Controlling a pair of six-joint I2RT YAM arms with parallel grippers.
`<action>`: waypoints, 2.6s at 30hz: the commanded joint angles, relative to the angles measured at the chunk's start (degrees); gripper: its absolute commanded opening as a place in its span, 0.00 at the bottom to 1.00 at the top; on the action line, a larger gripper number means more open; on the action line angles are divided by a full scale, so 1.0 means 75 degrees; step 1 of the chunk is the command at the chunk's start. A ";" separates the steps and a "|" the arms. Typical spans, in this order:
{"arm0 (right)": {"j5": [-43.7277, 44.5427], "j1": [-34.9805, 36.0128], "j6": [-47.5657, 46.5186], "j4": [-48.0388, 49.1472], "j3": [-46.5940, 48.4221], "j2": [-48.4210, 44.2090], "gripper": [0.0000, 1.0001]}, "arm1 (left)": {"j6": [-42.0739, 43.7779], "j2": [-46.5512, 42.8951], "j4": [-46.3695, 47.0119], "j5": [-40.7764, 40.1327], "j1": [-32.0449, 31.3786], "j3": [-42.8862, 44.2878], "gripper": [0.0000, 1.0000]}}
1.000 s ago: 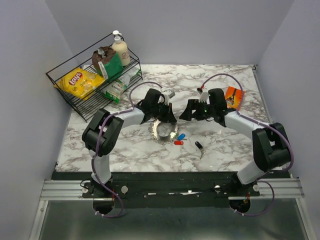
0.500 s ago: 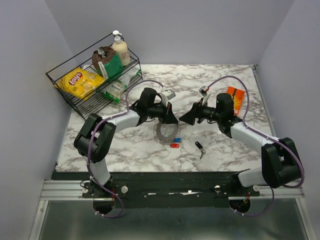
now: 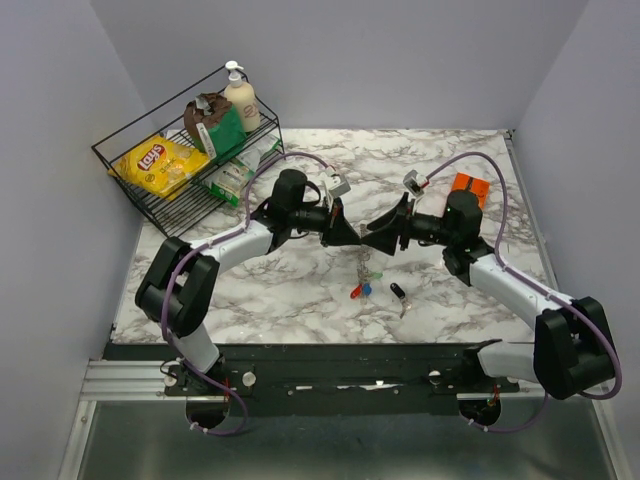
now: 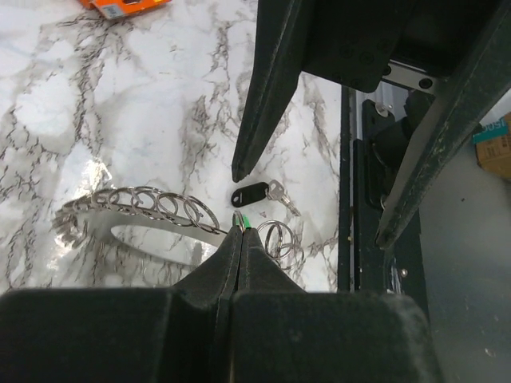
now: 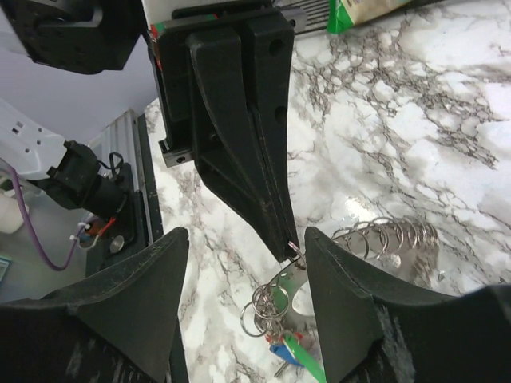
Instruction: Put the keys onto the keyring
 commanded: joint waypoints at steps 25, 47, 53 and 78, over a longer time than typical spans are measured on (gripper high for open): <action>-0.1445 -0.0006 -0.0565 0.0032 -0.0025 -0.0134 0.56 | -0.0722 -0.0689 0.2105 0.1840 0.0020 -0.0572 0.00; -0.1281 -0.0006 -0.0847 -0.0472 0.0081 -0.0005 0.19 | -0.0723 -0.0806 0.2130 0.1992 0.0020 -0.0619 0.00; -0.1468 -0.0006 -0.0811 -0.0366 0.0081 0.0018 0.04 | -0.0723 -0.0795 0.2118 0.1933 0.0032 -0.0584 0.00; -0.1351 -0.0006 -0.0308 0.0360 -0.0106 -0.0087 0.01 | -0.0828 -0.0771 0.2060 0.1336 0.0161 -0.0642 0.32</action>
